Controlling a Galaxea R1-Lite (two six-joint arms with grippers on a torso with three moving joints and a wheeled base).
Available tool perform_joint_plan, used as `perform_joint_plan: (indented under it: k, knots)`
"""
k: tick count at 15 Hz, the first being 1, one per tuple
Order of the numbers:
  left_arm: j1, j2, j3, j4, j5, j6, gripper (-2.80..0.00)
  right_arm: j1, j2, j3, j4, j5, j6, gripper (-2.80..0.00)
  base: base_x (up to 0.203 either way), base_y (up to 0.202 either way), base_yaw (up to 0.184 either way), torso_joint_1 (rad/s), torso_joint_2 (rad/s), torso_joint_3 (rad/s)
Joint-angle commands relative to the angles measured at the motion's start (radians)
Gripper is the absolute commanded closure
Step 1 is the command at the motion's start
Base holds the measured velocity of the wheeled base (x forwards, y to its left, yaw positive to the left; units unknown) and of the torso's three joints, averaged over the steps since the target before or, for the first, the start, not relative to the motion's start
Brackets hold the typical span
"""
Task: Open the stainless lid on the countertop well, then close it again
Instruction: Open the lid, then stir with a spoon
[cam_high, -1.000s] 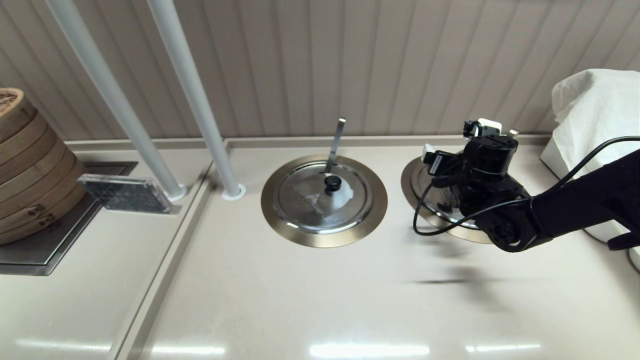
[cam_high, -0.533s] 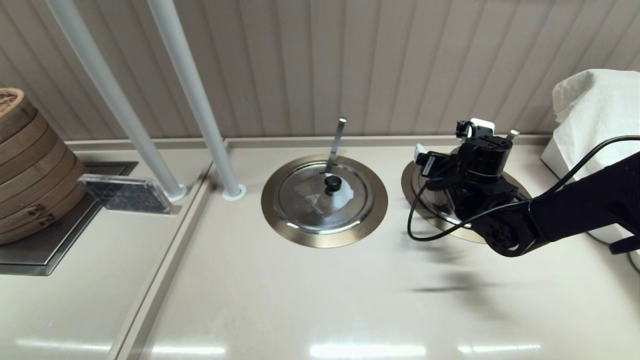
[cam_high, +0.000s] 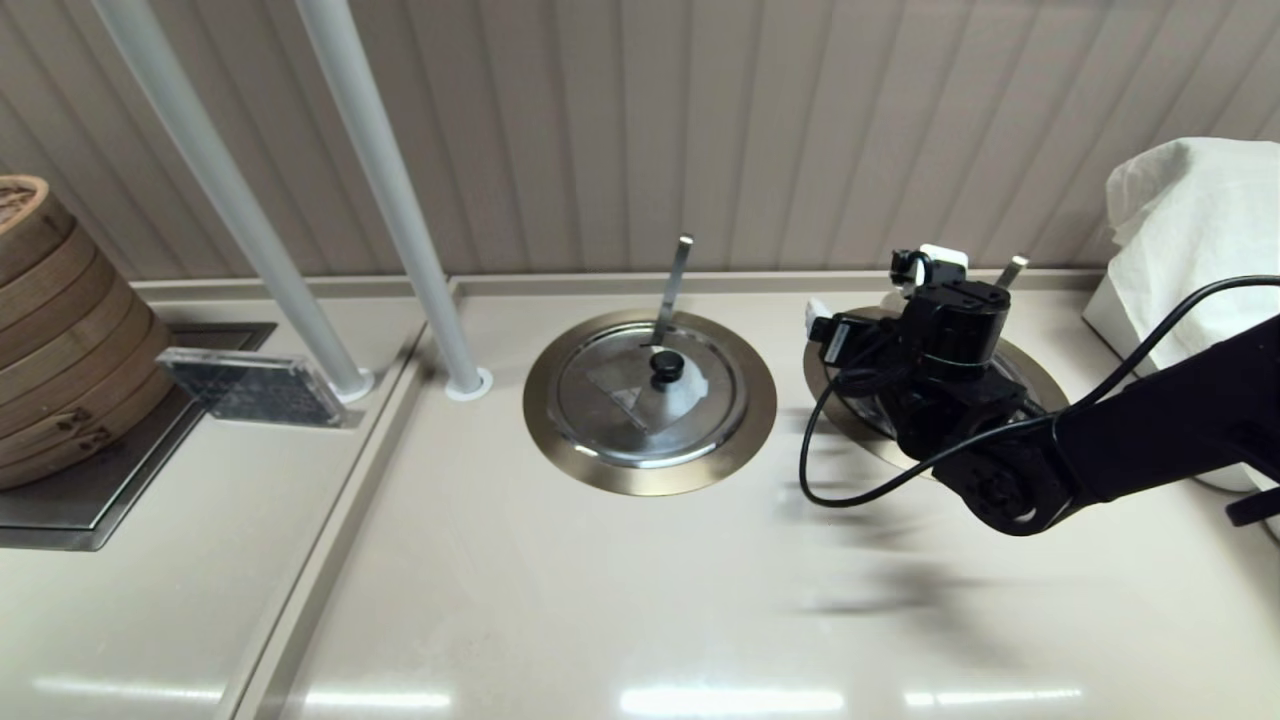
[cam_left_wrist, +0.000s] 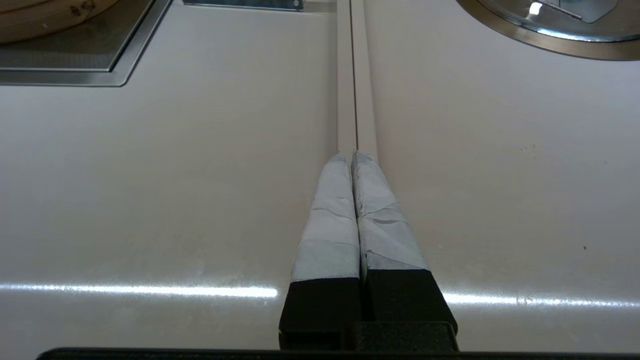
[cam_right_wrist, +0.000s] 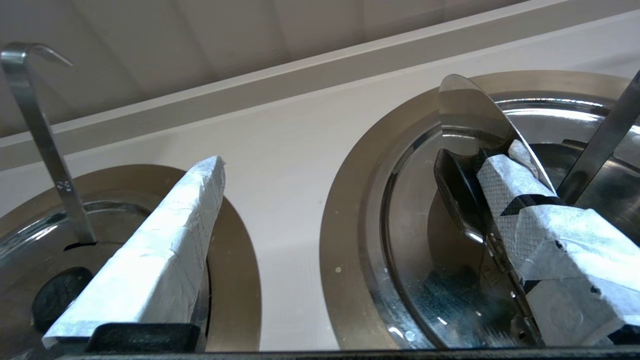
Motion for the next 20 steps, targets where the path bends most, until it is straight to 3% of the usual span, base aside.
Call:
perform_joint_plan:
  k: [1, 6, 9, 11, 14, 16, 20]
  knots:
    - [0.0, 0.001, 0.0, 0.0, 0.0, 0.0, 0.0, 0.021, -0.036, 0.014, -0.011, -0.004, 0.001, -2.8, 0.0, 0.0, 0.0, 0.0, 0.0, 0.0]
    - [0.0, 0.001, 0.0, 0.0, 0.0, 0.0, 0.0, 0.105, -0.145, 0.061, -0.01, -0.003, 0.001, -2.8, 0.0, 0.0, 0.0, 0.0, 0.0, 0.0]
    - [0.0, 0.001, 0.0, 0.0, 0.0, 0.0, 0.0, 0.104, -0.184, 0.06, -0.003, -0.003, -0.009, -2.8, 0.0, 0.0, 0.0, 0.0, 0.0, 0.0]
    - [0.0, 0.001, 0.0, 0.0, 0.0, 0.0, 0.0, 0.052, -0.182, 0.056, 0.003, -0.004, -0.065, -2.8, 0.0, 0.0, 0.0, 0.0, 0.0, 0.0]
    - [0.0, 0.001, 0.0, 0.0, 0.0, 0.0, 0.0, -0.101, -0.087, -0.009, 0.019, -0.001, -0.092, -2.8, 0.0, 0.0, 0.0, 0.0, 0.0, 0.0]
    - [0.0, 0.001, 0.0, 0.0, 0.0, 0.0, 0.0, -0.182, -0.033, -0.093, 0.173, 0.001, -0.092, -2.8, 0.0, 0.0, 0.0, 0.0, 0.0, 0.0]
    - [0.0, 0.001, 0.0, 0.0, 0.0, 0.0, 0.0, -0.28, 0.006, -0.24, 0.383, 0.006, -0.006, -2.8, 0.0, 0.0, 0.0, 0.0, 0.0, 0.0]
